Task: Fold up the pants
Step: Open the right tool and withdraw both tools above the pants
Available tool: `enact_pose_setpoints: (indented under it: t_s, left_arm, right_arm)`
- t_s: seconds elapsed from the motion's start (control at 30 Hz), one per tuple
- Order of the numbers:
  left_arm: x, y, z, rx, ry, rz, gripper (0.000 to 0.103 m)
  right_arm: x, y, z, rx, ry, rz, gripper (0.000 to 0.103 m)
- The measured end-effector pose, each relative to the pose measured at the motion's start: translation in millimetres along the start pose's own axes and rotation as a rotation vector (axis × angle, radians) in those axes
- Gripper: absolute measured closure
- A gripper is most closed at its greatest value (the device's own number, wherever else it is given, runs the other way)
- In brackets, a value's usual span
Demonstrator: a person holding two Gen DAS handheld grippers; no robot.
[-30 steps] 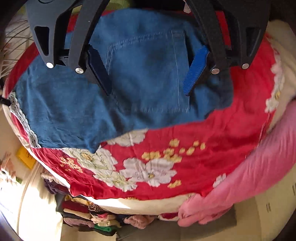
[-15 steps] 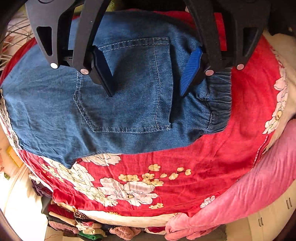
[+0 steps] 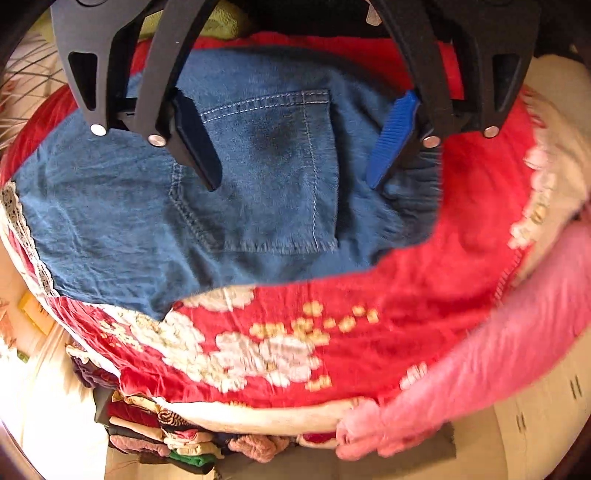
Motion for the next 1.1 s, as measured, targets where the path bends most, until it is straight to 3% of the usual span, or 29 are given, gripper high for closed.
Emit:
enact_pose_setpoints:
  t_s: [0.07,0.13,0.23,0.43,1.1]
  left_arm:
    - [7,-6,-16,0.040,0.002,0.019,0.027]
    - [16,-11,-28,0.071,0.005,0.038,0.022]
    - [30,-15,-44,0.106,0.014,0.071,0.013]
    - [62,-14,-60,0.131,0.068,0.113,0.010]
    - [133,-27,-46,0.120,0.164,0.211,0.010]
  right_arm:
    - [-2,-7,-9,0.027,0.007,-0.016,0.041]
    - [-6,-13,-16,0.050,0.023,-0.033,0.027]
    - [-15,-23,-26,0.094,0.025,-0.049,0.025]
    - [-40,-37,-35,0.145,0.007,-0.098,0.013]
    - [-103,-39,3,0.118,-0.095,-0.150,0.012]
Point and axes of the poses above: each gripper's, at about its wrist camera, not at the fingertips, and z roughly the way its jaws point, x to its right, y to its underside, the point moved 8 cm from there along z, roughly the way its jaws point, and after that the axes turned 10 degrees about -z, right-handed, at the moved point
